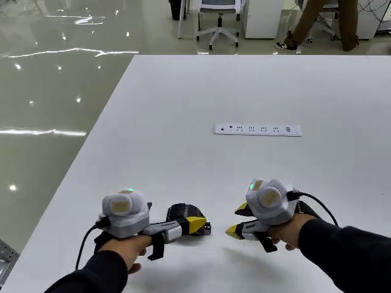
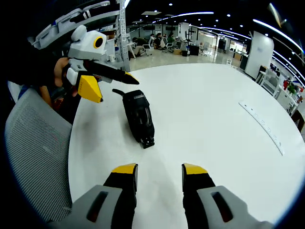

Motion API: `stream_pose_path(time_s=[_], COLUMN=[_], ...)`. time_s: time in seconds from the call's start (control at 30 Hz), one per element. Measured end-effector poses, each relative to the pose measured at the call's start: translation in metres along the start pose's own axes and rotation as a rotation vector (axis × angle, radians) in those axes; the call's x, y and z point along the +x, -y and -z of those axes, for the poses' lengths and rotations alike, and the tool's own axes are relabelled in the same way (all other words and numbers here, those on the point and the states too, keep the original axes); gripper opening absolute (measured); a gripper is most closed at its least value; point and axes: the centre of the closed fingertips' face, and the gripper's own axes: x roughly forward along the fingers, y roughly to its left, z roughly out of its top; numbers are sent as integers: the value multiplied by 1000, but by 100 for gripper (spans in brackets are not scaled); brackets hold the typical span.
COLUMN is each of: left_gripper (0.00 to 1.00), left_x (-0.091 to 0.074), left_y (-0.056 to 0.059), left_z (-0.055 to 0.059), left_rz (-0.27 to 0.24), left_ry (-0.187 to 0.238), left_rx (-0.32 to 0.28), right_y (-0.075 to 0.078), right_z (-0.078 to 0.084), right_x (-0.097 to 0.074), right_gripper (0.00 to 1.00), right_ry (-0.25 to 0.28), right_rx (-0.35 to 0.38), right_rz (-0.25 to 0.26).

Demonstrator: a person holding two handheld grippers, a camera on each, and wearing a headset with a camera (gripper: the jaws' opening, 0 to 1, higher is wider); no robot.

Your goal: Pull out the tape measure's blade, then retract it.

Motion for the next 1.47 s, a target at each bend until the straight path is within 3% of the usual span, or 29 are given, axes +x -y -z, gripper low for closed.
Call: stream_pose_path(time_s=[0.1, 0.17, 0.27, 0.33, 0.53, 0.73, 0.9, 1.03, 1.17, 1.3, 1.47], left_gripper=[100, 100, 100, 100, 100, 100, 100, 100, 100, 100, 100], left_x=[-18, -31, -46, -57, -81, -100, -109, -111, -117, -125, -128], left_y=[-8, -16, -12, -17, -30, -40, -46, -44, -40, -39, -37], left_z=[5, 6, 3, 3, 8, 12, 10, 12, 18, 28, 23], left_rz=[-20, -39, 1, -28, -68, -87, -96, -85, -72, -72, -87], left_ry=[-25, -34, -15, -29, -40, -46, -30, -47, -56, -75, -57], left_rx=[29, 61, 78, 171, 162, 164, 184, 217, 234, 249, 241], right_y=[7, 10, 17, 21, 14, 15, 9, 7, 7, 3, -3], right_z=[3, 12, 22, 28, 59, 99, 121, 138, 137, 130, 133], right_x=[-28, -50, -79, -99, -143, -182, -198, -207, -216, -215, -212], right_gripper=[39, 41, 46, 49, 65, 78, 100, 100, 100, 100, 100], right_ry=[68, 80, 108, 137, 152, 148, 157, 138, 143, 146, 133], right_rx=[36, 38, 37, 54, 63, 131, 170, 175, 179, 172, 169], right_rz=[59, 96, 156, 203, 254, 322, 350, 359, 365, 364, 349])
